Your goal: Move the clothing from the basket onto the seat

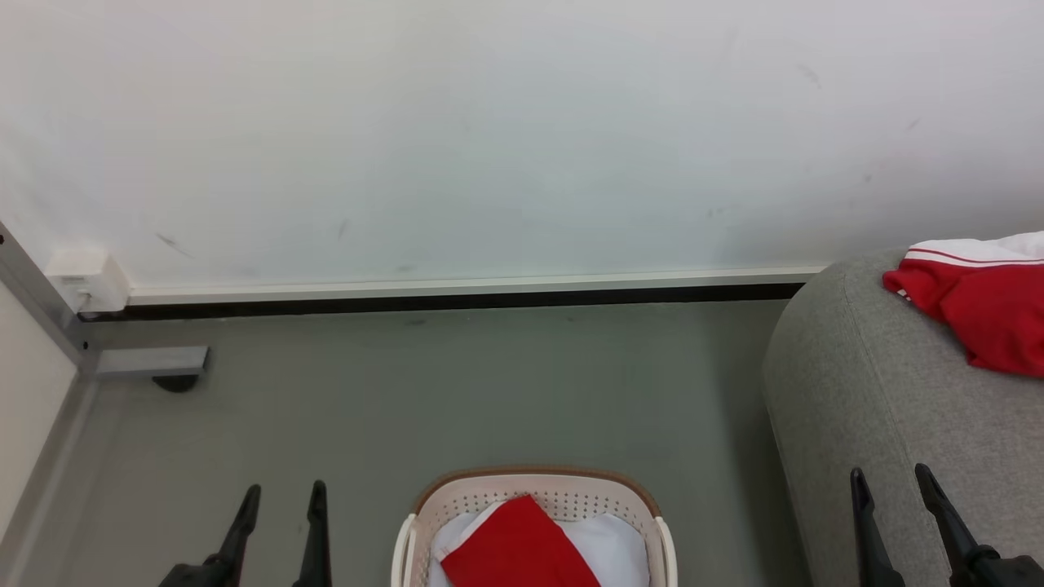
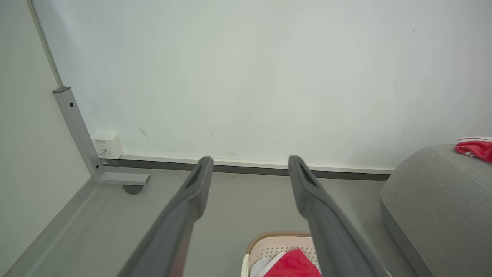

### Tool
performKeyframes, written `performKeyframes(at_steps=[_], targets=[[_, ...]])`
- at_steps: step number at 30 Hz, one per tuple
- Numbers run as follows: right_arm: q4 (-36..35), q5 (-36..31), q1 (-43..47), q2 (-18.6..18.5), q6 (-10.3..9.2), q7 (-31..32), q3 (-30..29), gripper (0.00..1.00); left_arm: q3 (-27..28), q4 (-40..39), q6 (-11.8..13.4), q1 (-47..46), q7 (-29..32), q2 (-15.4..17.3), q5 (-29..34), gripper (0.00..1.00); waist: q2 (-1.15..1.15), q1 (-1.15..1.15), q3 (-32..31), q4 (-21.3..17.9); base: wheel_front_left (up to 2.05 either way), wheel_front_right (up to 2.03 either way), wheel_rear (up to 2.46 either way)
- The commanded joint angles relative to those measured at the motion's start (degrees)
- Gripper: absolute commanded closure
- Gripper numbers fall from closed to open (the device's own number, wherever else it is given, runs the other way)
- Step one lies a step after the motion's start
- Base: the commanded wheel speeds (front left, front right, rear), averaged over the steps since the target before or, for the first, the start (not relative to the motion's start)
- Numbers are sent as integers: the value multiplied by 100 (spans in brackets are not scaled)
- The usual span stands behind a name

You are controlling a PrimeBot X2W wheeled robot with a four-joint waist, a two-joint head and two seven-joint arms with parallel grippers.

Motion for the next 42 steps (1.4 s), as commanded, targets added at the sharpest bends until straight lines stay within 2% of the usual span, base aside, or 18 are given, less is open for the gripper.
performKeyframes(at_steps=[1,7,15,20,30,35,42], targets=[[25,58,-32,-13,-12,4,14,0,53,-11,-27,29,-3,-18,43,0,0,2,20,-26,0,0,0],[-88,101,-173,-12,-12,5,-14,0,88,-12,-124,-114,-3,-83,150,0,0,2,285,-150,0,0,0],[-370,8,-650,-11,-12,5,-114,0,-215,350,-341,-894,-3,-86,374,0,0,2,1102,-379,0,0,0],[-558,-9,-1075,-11,-12,5,-101,0,-566,1254,-438,-1803,93,-40,586,0,0,2,1799,-615,0,0,0],[-995,208,-1740,-8,-12,5,113,0,-1401,3033,-554,-3398,988,-74,1060,0,0,2,3135,-1142,0,0,0],[-1326,511,-2014,-5,-12,4,322,0,-1628,3858,-575,-4090,1589,-82,1152,0,0,2,3842,-1320,0,0,0],[-1925,614,-2292,-6,-12,5,674,0,-1681,4849,-331,-5094,2058,33,1308,0,0,2,4828,-1447,0,0,0]])
